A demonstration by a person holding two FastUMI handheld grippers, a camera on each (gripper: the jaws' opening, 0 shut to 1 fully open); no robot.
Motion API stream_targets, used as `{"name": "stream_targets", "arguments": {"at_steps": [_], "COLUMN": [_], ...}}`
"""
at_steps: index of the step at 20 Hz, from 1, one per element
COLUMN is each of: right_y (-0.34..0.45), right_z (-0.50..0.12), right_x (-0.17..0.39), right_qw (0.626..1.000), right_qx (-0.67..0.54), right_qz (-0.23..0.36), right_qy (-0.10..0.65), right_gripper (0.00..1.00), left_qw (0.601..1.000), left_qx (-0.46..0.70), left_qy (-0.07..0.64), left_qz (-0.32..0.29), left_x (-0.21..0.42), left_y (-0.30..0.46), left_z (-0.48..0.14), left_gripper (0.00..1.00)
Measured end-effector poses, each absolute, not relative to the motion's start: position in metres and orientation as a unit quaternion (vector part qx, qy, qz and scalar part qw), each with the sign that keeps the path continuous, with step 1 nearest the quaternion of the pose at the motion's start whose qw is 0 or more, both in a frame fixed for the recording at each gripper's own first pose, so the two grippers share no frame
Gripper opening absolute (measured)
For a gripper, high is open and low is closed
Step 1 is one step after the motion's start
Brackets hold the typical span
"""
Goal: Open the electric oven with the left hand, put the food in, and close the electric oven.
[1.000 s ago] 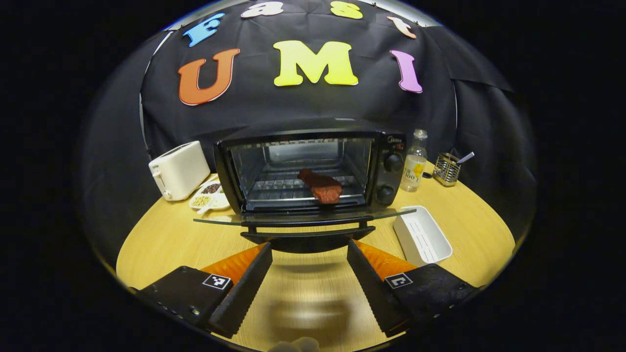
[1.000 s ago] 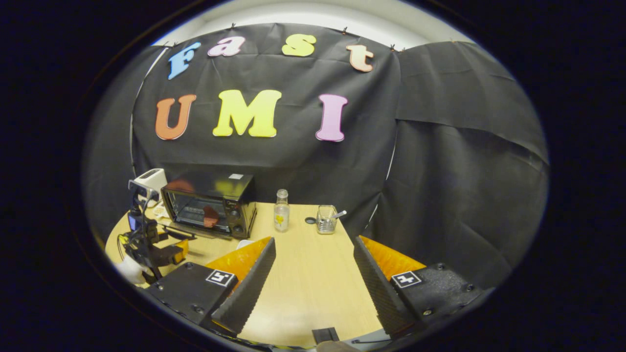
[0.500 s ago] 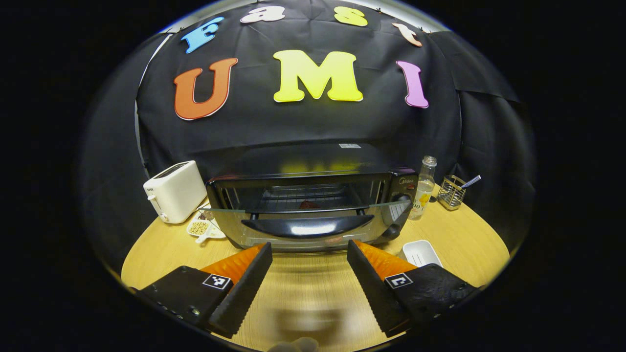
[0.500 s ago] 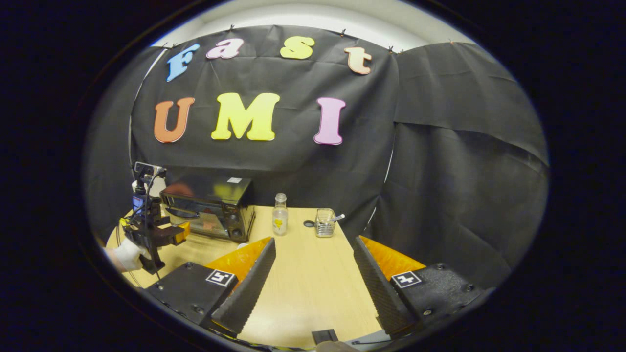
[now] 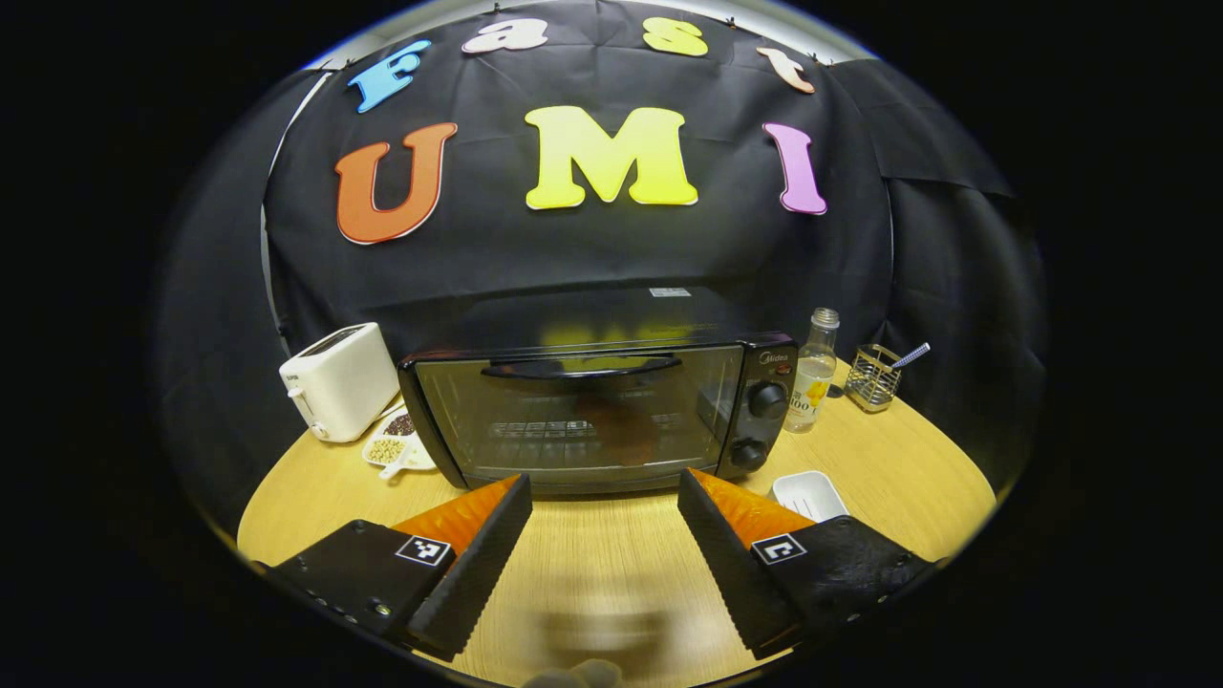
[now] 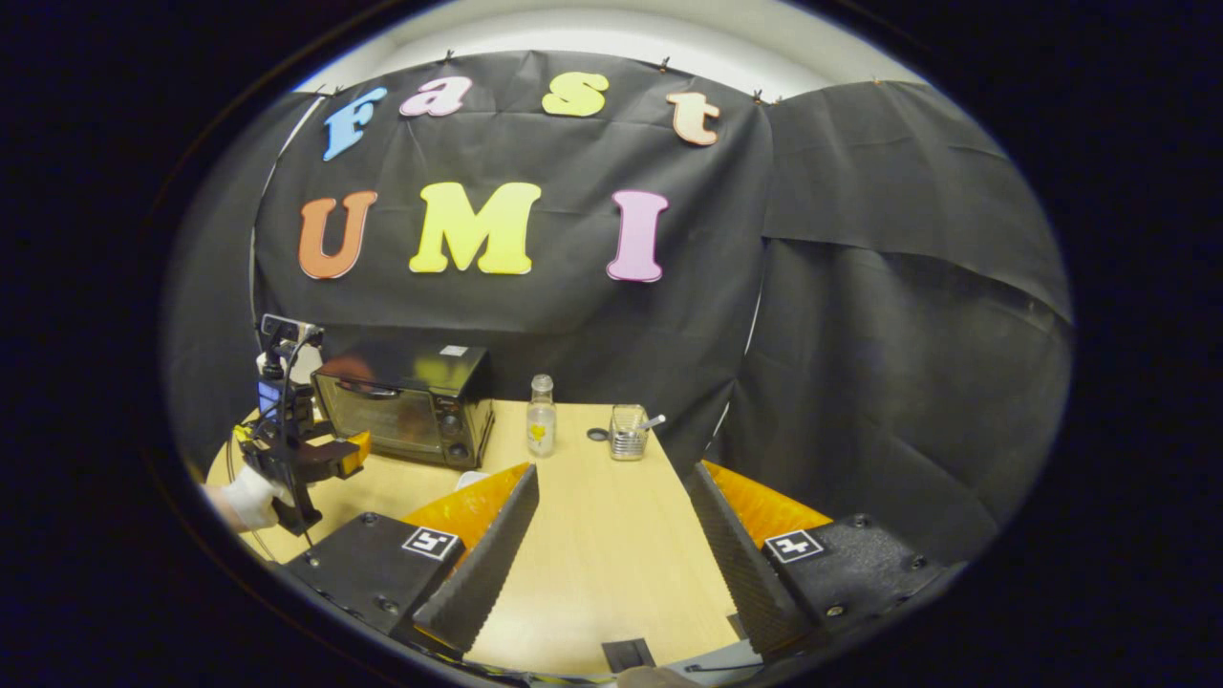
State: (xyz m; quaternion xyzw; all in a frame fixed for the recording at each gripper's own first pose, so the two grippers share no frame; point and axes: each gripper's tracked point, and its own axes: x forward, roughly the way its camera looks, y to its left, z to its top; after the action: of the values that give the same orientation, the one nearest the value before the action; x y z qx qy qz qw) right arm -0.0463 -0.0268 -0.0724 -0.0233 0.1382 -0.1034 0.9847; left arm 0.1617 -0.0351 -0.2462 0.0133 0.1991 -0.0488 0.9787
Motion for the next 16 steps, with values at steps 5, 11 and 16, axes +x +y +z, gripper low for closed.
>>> {"name": "stream_targets", "arguments": {"at_steps": [5, 11, 16], "right_y": [-0.031, -0.043, -0.061], "right_z": [-0.075, -0.060, -0.048], "right_x": [-0.058, -0.076, -0.095], "right_qw": [0.985, 0.992, 0.996], "right_qx": [-0.019, -0.009, -0.004], "right_qz": [-0.099, -0.070, -0.027], "right_qy": [0.138, 0.106, 0.084], "right_gripper": [1.00, 1.00, 1.00], "left_qw": [0.978, 0.988, 0.998], "left_qx": [0.018, 0.023, 0.001], "left_qy": [0.199, 0.146, 0.062], "left_qz": [-0.055, -0.054, -0.020], "left_x": [0.145, 0.100, 0.030], "left_y": [-0.044, -0.059, -0.060], "left_z": [-0.245, -0.178, -0.071], "left_gripper": [0.98, 0.98, 0.98]}}
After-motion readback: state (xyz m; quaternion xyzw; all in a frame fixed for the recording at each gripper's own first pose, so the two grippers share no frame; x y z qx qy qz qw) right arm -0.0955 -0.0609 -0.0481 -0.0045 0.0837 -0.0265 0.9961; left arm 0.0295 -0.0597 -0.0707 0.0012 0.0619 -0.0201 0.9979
